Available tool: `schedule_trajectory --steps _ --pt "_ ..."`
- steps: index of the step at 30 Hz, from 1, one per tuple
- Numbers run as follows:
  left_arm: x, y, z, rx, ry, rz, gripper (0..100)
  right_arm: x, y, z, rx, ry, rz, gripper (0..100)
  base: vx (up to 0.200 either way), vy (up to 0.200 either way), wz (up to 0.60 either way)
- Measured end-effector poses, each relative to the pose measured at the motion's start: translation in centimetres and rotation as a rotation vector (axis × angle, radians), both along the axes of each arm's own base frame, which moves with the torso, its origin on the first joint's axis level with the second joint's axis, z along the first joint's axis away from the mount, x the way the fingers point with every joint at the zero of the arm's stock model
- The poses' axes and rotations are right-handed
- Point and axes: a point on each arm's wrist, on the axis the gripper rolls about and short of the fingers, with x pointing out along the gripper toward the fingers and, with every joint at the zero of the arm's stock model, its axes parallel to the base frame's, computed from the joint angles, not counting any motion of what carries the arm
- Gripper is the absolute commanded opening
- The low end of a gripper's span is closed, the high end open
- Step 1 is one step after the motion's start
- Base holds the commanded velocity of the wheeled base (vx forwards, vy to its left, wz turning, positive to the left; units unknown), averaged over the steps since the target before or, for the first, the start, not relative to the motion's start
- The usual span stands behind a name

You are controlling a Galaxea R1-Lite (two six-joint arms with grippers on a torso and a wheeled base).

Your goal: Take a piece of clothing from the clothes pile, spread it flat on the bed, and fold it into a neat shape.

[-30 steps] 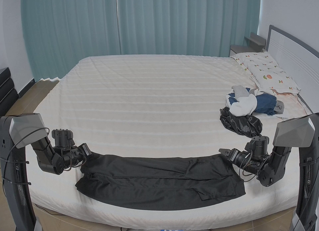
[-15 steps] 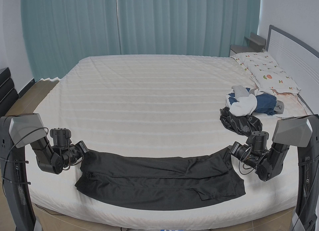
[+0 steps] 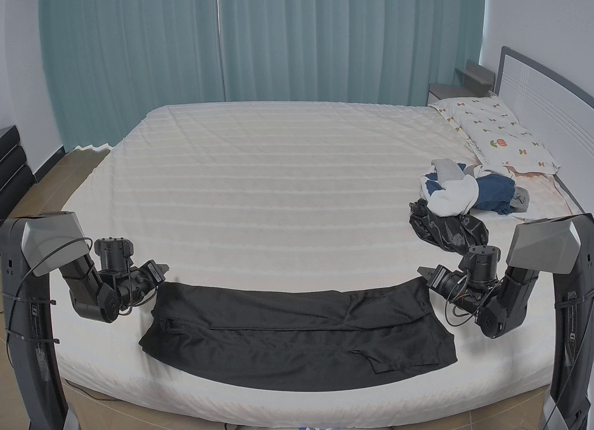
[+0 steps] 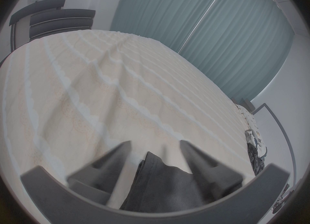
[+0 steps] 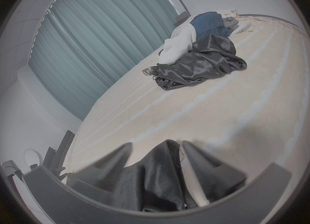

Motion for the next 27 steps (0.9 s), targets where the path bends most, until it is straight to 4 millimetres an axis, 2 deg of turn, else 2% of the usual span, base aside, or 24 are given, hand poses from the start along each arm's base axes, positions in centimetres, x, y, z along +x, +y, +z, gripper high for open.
schedule_trajectory --steps 7,11,19,23,27 --pt "-1.3 0.4 0.9 -0.033 0.008 -0.041 100 -1.5 -0.3 0.8 0.001 0.007 0.001 100 0.000 0.000 0.00" --pt "-4.0 0.3 2.0 -0.050 0.033 -0.168 100 -3.0 -0.5 1.4 0.001 0.010 0.004 100 0.000 0.000 0.00" --pt "-9.3 -0.9 2.5 0.126 0.090 -0.428 100 -6.2 -0.6 2.2 0.001 0.008 0.019 100 0.000 0.000 0.00" --pt "-10.6 -1.9 2.4 0.135 0.116 -0.485 100 -7.2 -0.4 2.3 0.000 0.018 0.030 100 0.000 0.000 0.00" --pt "-10.8 -2.4 2.0 0.155 0.137 -0.482 100 -7.6 -0.1 2.4 -0.001 0.024 0.041 100 0.000 0.000 0.00"
